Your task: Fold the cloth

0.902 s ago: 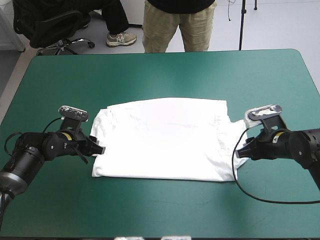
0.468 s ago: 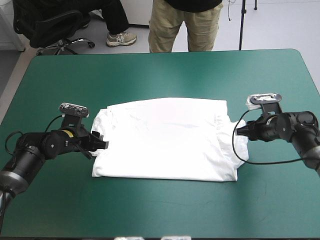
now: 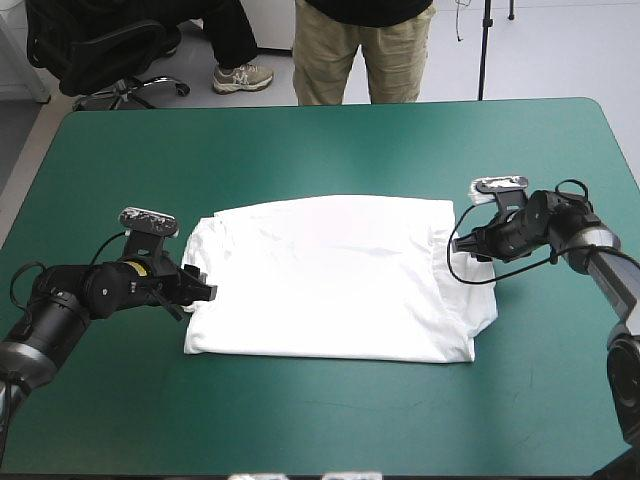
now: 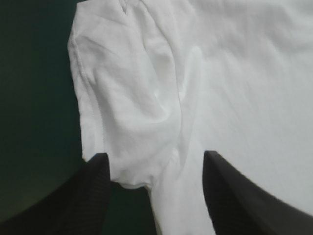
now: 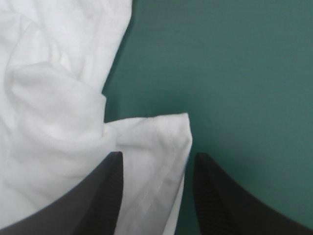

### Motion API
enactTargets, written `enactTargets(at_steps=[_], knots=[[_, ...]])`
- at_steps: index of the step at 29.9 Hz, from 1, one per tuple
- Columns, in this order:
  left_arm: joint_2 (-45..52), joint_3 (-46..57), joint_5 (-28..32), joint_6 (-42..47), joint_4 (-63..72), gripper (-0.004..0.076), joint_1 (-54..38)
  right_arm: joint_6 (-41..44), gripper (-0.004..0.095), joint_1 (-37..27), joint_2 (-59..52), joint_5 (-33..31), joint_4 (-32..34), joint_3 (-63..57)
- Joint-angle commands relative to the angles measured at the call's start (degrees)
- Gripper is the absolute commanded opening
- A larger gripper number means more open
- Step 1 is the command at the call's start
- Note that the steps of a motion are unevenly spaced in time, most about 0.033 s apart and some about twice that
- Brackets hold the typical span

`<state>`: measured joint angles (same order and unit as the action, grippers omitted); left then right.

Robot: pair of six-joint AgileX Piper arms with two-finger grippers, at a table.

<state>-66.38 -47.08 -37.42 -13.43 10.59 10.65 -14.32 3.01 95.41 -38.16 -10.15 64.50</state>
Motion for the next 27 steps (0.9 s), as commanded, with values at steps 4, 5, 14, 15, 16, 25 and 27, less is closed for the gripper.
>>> enactTargets(at_steps=[4, 5, 14, 15, 16, 25, 27], knots=[[1.0, -1.4, 0.1, 0.0, 1.3, 0.0414, 0.2, -1.1, 0.0127, -0.4, 0.5, 1.3, 1.2, 3.1], [1.0, -1.4, -0.3, 0.0, 1.3, 0.0414, 0.2, -1.1, 0.0085, -0.4, 0.5, 1.2, 1.7, 3.1], [1.0, -1.4, -1.0, 0.0, 1.3, 0.0414, 0.2, -2.4, -0.0017, -0.4, -0.3, 0.9, 1.8, 3.3], [1.0, -1.4, -1.1, 0.0, 1.3, 0.0414, 0.2, -2.4, -0.0017, -0.4, -0.9, 0.9, 1.8, 3.5], [1.0, -1.4, -1.3, 0.0, 1.0, 0.0414, 0.2, -2.4, -0.0017, -0.4, -1.3, 0.5, 1.9, 3.6], [1.0, -1.4, -1.8, -0.4, 0.9, 0.0414, 0.2, -4.3, -0.0017, 0.1, -9.2, -6.0, 3.4, 5.6], [1.0, -1.4, -1.6, -0.4, 0.6, 0.0412, 0.2, -6.3, -0.0017, 1.6, -10.4, -7.2, 0.3, 5.8]])
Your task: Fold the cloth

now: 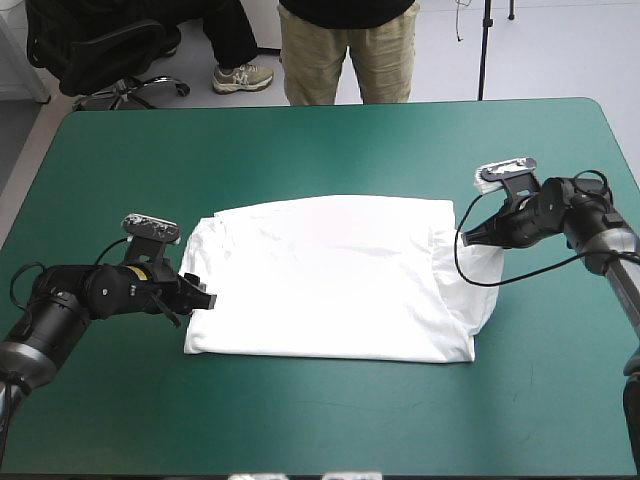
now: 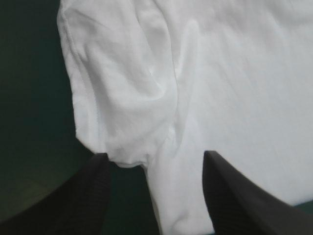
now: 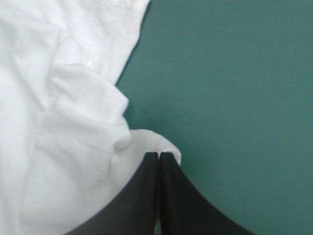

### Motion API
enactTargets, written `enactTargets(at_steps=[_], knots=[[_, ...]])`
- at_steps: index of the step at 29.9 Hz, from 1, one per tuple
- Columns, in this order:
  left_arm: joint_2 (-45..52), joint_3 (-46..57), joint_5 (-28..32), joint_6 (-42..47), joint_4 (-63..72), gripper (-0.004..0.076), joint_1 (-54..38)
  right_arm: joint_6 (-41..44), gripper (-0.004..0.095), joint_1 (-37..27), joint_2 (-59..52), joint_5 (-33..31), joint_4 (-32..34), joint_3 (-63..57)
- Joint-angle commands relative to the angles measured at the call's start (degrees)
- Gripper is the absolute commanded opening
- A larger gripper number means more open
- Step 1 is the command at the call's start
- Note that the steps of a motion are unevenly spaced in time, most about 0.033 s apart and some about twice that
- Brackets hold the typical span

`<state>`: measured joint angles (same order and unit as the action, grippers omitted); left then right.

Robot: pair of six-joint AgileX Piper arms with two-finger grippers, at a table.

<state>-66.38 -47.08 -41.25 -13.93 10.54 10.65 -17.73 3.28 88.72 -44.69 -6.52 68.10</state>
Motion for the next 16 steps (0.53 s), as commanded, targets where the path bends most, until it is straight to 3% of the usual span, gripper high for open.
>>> enactTargets(at_steps=[1, 7, 16], knots=[[1.0, -1.4, 2.3, 0.1, 0.7, 0.0412, 0.2, -3.9, -0.0017, 2.3, -4.1, -0.9, -4.8, 2.1], [1.0, -1.4, 2.1, 0.4, -2.2, 0.0412, 0.2, -6.4, -0.0017, 10.7, -2.3, -2.3, -10.4, 2.3], [1.0, -1.4, 0.2, 0.8, -1.1, 0.0412, 0.2, -6.1, -0.0015, 21.5, 5.9, 4.3, -13.3, 2.4]])
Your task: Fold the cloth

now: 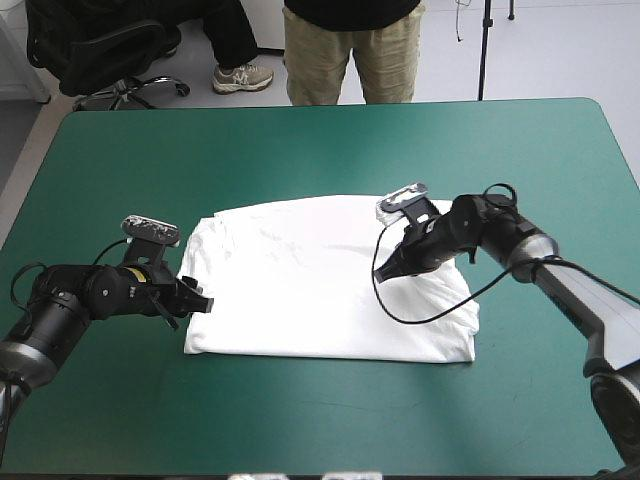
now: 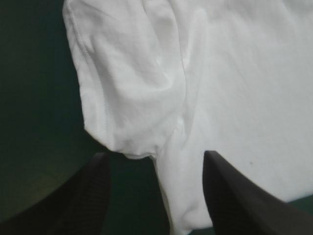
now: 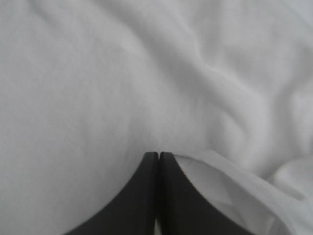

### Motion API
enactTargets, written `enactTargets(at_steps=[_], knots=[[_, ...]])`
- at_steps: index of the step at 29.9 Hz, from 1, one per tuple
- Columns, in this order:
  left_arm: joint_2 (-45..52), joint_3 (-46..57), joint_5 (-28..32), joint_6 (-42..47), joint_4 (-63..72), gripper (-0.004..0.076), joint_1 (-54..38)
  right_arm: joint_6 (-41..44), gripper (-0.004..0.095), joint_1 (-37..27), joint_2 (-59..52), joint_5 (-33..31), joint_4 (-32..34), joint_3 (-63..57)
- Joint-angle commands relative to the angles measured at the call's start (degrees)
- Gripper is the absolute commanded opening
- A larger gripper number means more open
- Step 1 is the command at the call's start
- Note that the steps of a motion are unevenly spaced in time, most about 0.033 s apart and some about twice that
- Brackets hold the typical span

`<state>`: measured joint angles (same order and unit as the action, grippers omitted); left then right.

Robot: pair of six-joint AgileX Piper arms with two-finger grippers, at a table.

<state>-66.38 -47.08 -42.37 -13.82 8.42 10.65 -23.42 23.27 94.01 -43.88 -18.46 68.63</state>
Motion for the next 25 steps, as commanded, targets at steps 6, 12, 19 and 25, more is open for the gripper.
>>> enactTargets(at_steps=[6, 12, 19, 25], knots=[[1.0, -1.4, -1.7, 0.7, 1.9, 0.0412, 0.2, -1.8, 0.0249, 1.9, 6.2, 3.3, 0.3, 1.9], [1.2, -1.4, -1.8, 3.1, 1.7, 0.0412, 0.2, -0.7, 0.0436, 1.9, 1.4, 3.3, 0.3, 2.7], [-3.0, -1.5, 2.6, 20.6, -12.1, 0.0412, 0.2, -0.7, 0.0436, 1.9, -9.9, -1.7, 3.1, 7.9], [-7.9, -5.5, 3.3, 24.2, -13.5, 0.0412, -3.1, -0.7, 0.0436, 1.9, -15.1, -3.5, 3.0, 8.6]])
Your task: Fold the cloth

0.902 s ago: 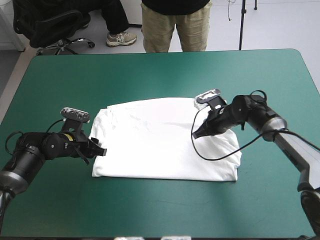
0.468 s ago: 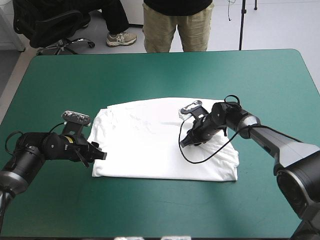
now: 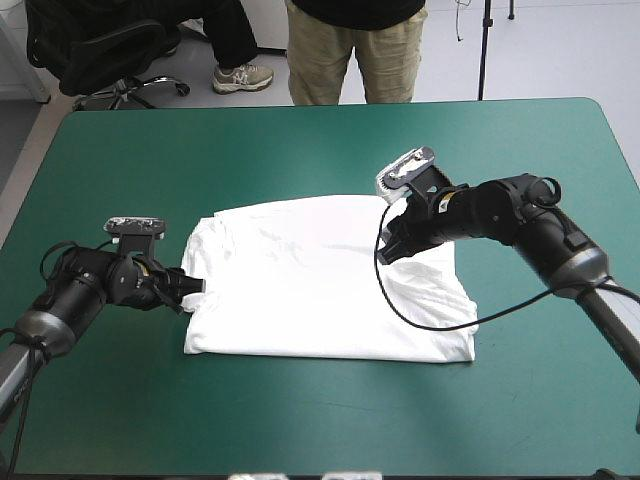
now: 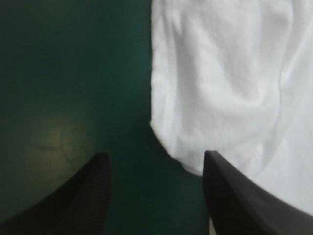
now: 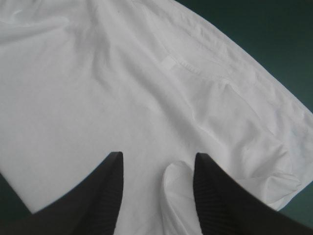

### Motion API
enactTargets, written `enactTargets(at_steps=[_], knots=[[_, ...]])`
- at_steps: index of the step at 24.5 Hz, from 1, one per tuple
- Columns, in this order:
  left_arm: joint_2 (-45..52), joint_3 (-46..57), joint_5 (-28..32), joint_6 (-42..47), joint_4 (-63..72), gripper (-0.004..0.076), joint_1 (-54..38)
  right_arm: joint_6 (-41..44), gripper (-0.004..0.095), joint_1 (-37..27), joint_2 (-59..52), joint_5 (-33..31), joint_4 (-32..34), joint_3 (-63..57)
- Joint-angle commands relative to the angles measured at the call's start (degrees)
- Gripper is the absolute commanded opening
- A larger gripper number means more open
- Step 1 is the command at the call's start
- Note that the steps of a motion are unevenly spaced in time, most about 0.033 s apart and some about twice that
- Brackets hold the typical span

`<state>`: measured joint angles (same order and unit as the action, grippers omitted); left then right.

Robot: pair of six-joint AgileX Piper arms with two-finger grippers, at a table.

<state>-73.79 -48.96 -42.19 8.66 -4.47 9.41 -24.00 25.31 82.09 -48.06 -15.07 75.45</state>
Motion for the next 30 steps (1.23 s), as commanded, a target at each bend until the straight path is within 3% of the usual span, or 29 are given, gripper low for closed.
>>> enactTargets(at_steps=[1, 11, 15, 18, 22, 27, 30], knots=[[-1.5, -4.5, 3.6, 1.7, -0.2, 0.0412, -3.1, -0.1, 0.0436, -0.2, -3.6, 0.4, -0.4, 1.8], [-12.0, -7.0, 6.2, -12.2, 16.2, 0.0412, -6.5, -0.1, 0.0432, -0.2, -3.6, -1.6, -3.3, 1.7], [-16.4, -7.0, 6.6, -12.9, 16.6, 0.0402, -6.5, -0.1, 0.0384, -0.2, -3.6, -2.5, -3.8, 1.7], [-16.5, -7.0, 7.0, -13.7, 16.9, 0.0271, -6.5, -0.1, 0.035, -0.2, -3.6, -2.6, -4.3, 1.7], [-16.3, -7.0, 6.9, -16.9, 17.5, -0.0017, -6.5, -0.1, 0.0351, -0.2, -3.6, -2.8, -4.3, 1.7], [-12.8, -9.5, 6.3, -21.4, 18.9, -0.0017, -6.4, -0.1, 0.0322, -0.2, -3.6, -4.1, -4.3, 1.7], [-10.3, -12.5, 2.9, -22.3, 18.9, -0.0017, -6.4, -0.1, 0.0302, -0.2, -3.6, -4.8, -4.3, 1.7]])
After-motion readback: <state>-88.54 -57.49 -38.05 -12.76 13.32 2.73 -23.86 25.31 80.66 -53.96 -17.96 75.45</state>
